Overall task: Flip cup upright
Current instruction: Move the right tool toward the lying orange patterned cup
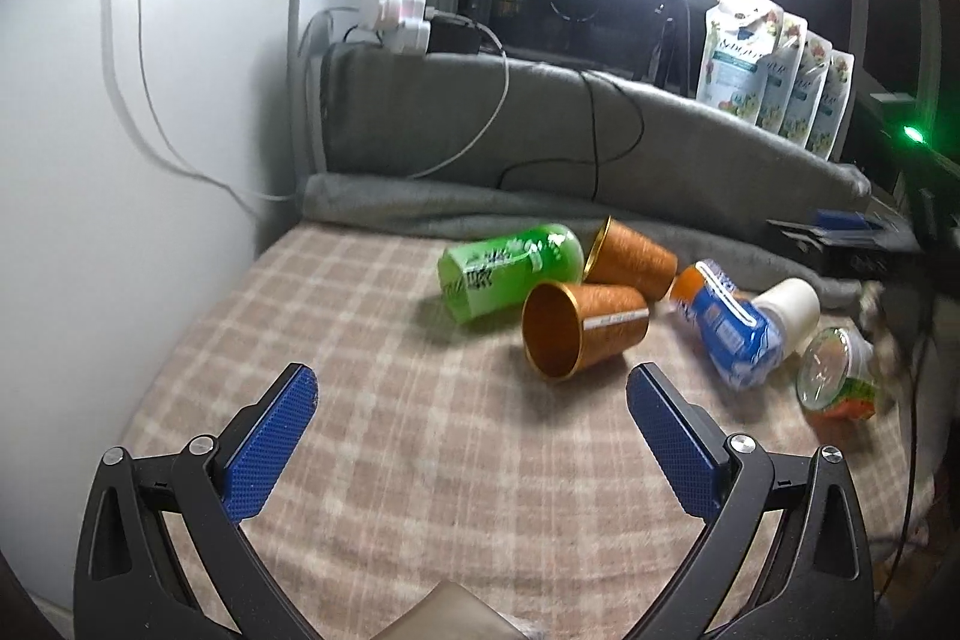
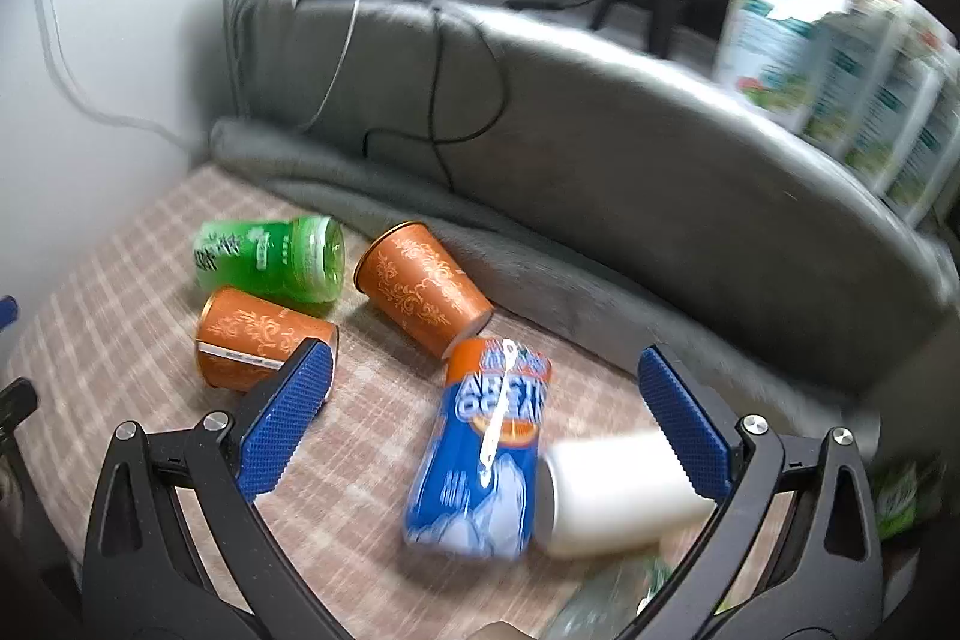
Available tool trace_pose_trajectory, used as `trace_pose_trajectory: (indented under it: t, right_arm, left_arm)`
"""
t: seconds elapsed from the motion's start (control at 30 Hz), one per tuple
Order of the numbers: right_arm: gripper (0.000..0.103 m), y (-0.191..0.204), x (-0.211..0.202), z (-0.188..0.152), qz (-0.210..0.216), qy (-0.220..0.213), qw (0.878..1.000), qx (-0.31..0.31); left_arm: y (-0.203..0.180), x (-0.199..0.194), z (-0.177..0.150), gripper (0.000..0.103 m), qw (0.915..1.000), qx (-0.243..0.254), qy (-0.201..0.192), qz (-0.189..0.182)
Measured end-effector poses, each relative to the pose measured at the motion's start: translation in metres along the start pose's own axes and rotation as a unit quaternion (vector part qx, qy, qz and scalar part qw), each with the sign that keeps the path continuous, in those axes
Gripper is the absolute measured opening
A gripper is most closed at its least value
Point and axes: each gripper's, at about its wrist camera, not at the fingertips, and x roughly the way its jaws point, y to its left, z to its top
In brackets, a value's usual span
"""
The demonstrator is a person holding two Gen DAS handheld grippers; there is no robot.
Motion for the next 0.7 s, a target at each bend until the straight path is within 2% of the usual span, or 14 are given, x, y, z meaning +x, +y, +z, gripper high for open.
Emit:
trace_pose_trajectory:
  t: [0.1,0.27,0.53,0.63,0.7]
  right_arm:
    - [0.103,0.007,0.028,0.017,0.023,0.040,0.998,-0.037]
    - [0.099,0.010,0.070,0.034,0.044,0.093,0.993,-0.056]
    - [0.098,0.021,0.114,0.048,0.048,0.142,0.984,-0.099]
    - [0.091,0.025,0.127,0.049,0.053,0.158,0.980,-0.108]
    - [0.091,0.029,0.138,0.051,0.050,0.166,0.978,-0.113]
  left_arm:
    - [0.002,0.000,-0.005,0.102,1.0000,-0.003,0.008,0.001]
    - [0.010,0.004,-0.009,0.102,0.9997,-0.014,0.019,0.006]
    - [0.025,0.006,-0.008,0.102,0.9992,-0.028,0.021,0.017]
    - [0.028,0.008,-0.007,0.102,0.9991,-0.033,0.022,0.018]
    - [0.029,0.009,-0.007,0.102,0.9989,-0.035,0.024,0.018]
